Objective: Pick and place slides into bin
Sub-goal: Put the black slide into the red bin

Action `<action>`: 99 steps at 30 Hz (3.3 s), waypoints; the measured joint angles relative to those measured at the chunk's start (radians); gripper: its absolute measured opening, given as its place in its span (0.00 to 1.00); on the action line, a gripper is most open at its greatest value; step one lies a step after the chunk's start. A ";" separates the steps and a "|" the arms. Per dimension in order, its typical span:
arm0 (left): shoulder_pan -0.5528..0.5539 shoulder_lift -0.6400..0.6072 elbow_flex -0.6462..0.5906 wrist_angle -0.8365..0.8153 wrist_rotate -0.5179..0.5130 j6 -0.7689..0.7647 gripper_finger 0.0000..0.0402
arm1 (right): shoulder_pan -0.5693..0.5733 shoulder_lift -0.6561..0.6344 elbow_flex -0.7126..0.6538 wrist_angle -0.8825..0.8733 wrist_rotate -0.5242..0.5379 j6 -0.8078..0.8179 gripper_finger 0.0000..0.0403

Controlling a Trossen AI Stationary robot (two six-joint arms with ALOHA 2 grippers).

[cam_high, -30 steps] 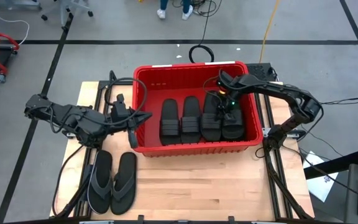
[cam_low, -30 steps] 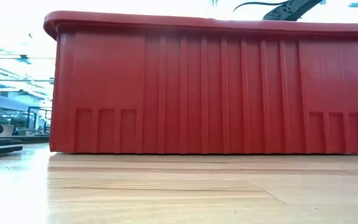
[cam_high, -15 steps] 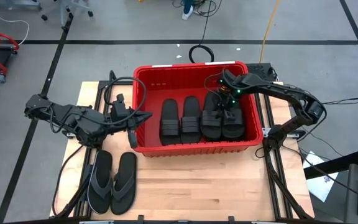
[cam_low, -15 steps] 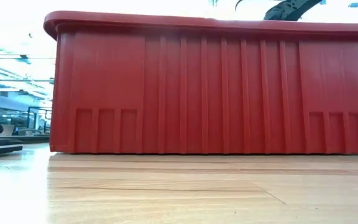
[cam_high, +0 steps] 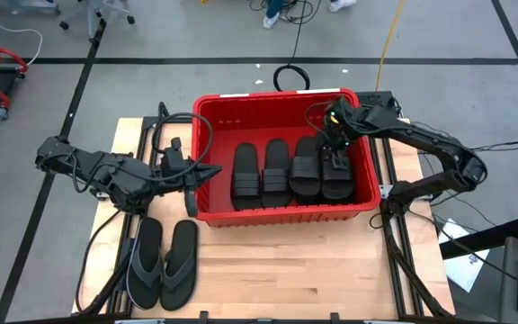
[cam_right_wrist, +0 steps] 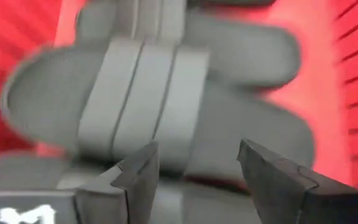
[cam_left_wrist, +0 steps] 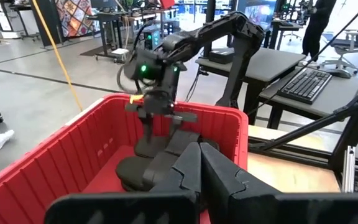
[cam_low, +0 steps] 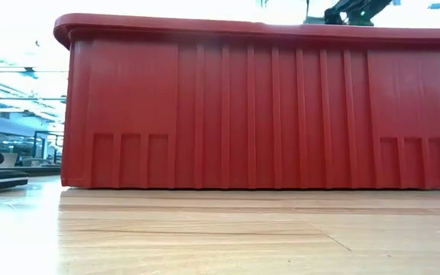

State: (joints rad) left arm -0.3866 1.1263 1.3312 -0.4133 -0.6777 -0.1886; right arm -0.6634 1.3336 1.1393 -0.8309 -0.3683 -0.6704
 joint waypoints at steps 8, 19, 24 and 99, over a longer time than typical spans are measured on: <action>0.000 0.000 0.000 -0.001 0.000 0.000 0.02 | 0.045 -0.079 0.011 0.275 -0.087 0.176 0.30; 0.000 0.000 0.000 -0.001 -0.003 -0.007 0.02 | 0.193 0.092 0.011 0.293 -0.104 0.186 0.00; 0.000 0.000 0.000 -0.004 -0.003 -0.040 0.02 | 0.261 0.166 0.011 0.339 -0.104 0.183 0.00; -0.572 0.004 -0.421 -0.059 0.055 -0.896 0.00 | 0.829 -0.490 -0.119 0.574 0.111 0.941 0.00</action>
State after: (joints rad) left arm -0.9588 1.1305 0.9104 -0.4722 -0.6225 -1.0849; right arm 0.1658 0.8438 1.0206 -0.2574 -0.2576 0.2708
